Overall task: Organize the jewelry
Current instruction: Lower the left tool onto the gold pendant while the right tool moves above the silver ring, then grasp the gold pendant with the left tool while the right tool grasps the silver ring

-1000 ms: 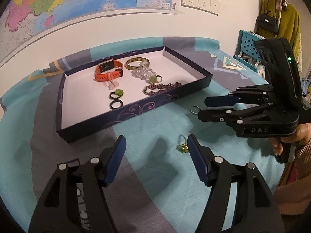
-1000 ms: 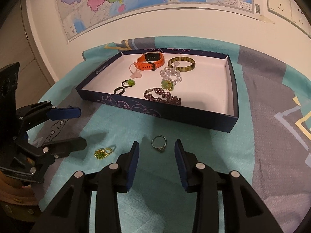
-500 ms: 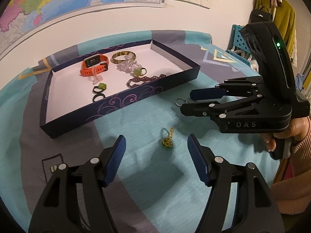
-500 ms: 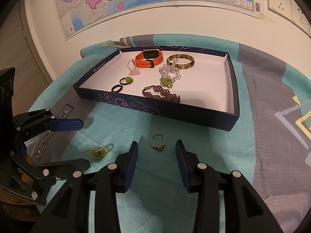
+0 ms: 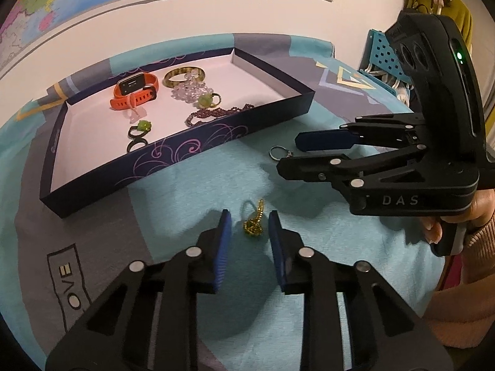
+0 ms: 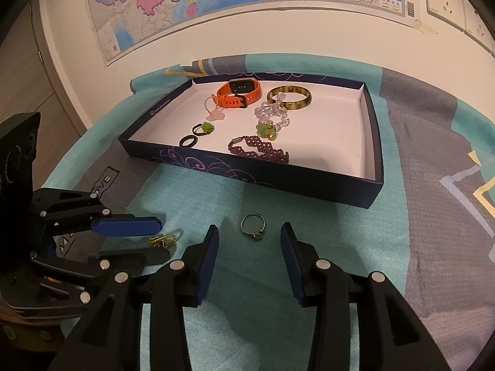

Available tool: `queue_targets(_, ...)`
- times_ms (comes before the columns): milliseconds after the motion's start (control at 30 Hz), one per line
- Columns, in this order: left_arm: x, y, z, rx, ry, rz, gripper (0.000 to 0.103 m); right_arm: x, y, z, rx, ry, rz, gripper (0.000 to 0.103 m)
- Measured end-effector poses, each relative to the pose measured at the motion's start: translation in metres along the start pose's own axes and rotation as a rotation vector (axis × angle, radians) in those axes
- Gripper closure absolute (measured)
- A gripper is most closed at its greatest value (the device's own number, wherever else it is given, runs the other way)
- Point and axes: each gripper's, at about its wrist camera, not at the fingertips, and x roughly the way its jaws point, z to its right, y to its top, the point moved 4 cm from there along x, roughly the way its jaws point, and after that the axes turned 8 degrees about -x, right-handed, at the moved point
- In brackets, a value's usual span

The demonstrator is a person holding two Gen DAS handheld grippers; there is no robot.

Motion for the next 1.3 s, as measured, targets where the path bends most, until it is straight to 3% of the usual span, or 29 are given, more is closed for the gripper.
queue_targets(100,0.000,0.000,-0.003,-0.010,-0.005,0.000,0.091,0.000,0.000,-0.001,-0.006,-0.003,-0.003,0.064)
queue_targets(633,-0.005,0.000,-0.009,-0.044,-0.012,0.012,0.091,0.009,0.005,-0.008,-0.060,-0.046,-0.024,0.065)
queue_targets(867,-0.005,0.001,-0.011,-0.055,-0.014,0.015,0.091,0.010,0.006,-0.008,-0.074,-0.057,-0.029,0.081)
queue_targets(900,-0.005,0.001,-0.011,-0.056,-0.013,0.016,0.091,0.010,0.006,-0.008,-0.074,-0.059,-0.029,0.087)
queue_targets(1300,-0.009,0.002,-0.016,-0.070,-0.002,0.024,0.091,0.006,0.005,-0.010,-0.058,-0.038,-0.016,0.088)
